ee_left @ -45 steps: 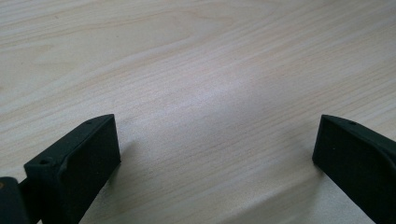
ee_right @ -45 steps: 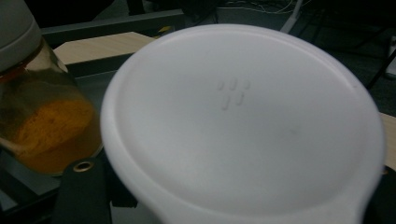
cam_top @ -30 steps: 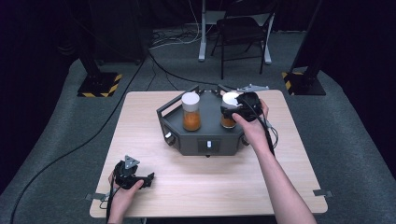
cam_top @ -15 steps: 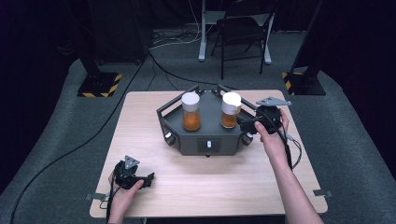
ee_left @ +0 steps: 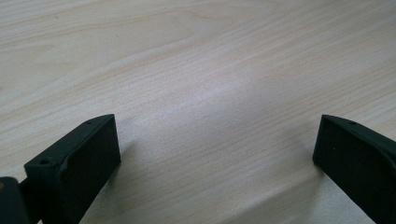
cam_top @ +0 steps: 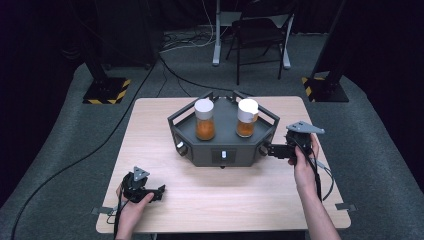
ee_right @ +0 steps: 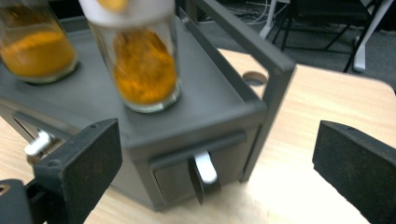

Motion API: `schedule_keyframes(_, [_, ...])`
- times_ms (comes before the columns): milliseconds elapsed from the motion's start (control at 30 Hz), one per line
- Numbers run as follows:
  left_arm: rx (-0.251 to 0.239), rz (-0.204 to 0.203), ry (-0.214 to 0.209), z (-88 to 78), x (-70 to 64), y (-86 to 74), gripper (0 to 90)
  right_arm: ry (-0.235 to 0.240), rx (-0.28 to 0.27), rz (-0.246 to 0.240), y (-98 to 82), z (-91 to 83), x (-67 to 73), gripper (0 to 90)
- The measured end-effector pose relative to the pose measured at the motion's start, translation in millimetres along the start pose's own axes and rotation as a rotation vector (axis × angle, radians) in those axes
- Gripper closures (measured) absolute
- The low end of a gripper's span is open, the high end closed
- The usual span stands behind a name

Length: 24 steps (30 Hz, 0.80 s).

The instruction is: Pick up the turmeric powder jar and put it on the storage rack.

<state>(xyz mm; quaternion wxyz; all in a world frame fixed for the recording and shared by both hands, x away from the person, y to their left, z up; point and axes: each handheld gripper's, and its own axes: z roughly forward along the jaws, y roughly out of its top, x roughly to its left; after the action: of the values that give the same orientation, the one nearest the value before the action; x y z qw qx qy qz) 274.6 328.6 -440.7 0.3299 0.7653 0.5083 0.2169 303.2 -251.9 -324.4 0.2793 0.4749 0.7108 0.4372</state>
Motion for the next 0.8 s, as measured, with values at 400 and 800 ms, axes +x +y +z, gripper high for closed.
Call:
schedule_keyframes(400, [-0.002,0.001,0.001,0.1,-0.1,-0.3,0.0,-0.056,0.017,0.029,-41.6,-4.8,-6.7,1.0])
schedule_keyframes(800, [-0.001,0.000,0.003,0.2,-0.6,-0.2,0.0,-0.048,0.079,0.059,-83.6,-2.6,-23.3,1.4])
